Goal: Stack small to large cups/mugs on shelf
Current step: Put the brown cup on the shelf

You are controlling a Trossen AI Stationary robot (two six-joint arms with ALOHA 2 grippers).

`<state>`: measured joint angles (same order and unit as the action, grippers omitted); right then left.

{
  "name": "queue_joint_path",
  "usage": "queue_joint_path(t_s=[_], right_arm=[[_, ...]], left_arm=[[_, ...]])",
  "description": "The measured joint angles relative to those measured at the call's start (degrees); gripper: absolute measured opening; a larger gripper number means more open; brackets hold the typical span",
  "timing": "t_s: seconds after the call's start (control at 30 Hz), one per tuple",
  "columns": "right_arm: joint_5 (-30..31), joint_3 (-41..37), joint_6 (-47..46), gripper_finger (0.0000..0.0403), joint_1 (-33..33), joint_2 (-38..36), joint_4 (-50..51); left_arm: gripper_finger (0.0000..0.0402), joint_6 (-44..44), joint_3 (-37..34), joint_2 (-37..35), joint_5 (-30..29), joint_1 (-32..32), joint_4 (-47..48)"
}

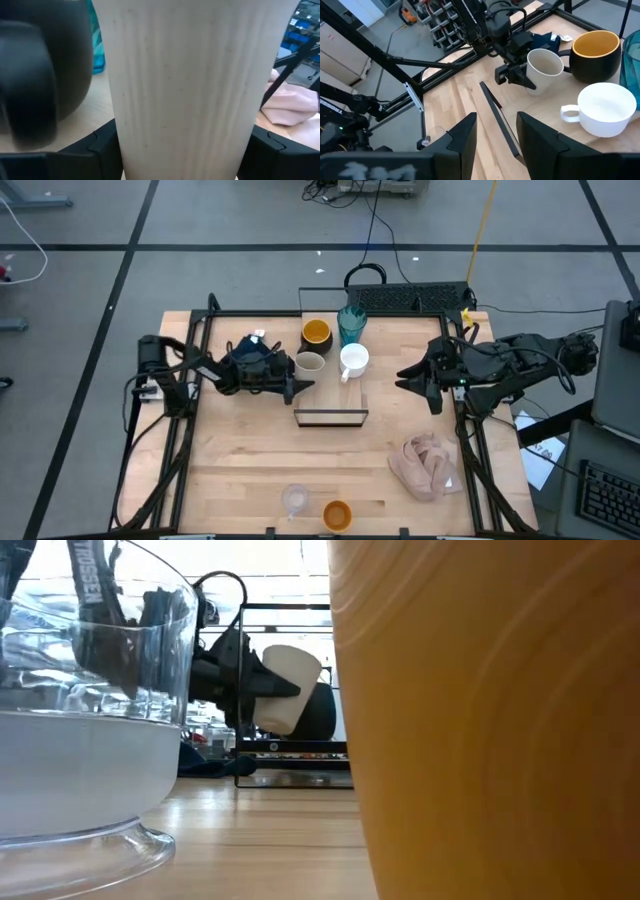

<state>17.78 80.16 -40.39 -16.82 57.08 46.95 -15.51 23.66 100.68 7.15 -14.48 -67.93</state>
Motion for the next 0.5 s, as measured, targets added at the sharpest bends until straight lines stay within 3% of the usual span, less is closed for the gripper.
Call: queue_joint_path(t_s=[0.23, 0.5], right_arm=[[0.0, 0.0, -0.7, 0.0128, 0.0, 0.3, 0.1], [0.1, 0.0, -0.5, 0.0128, 0.3, 0.3, 0.1]], left_arm=[[0.0273, 0.8, 1.0, 3.2, -0.6, -0.3, -3.8], [0.0276, 3.8, 3.3, 3.3, -3.8, -0.4, 0.6]])
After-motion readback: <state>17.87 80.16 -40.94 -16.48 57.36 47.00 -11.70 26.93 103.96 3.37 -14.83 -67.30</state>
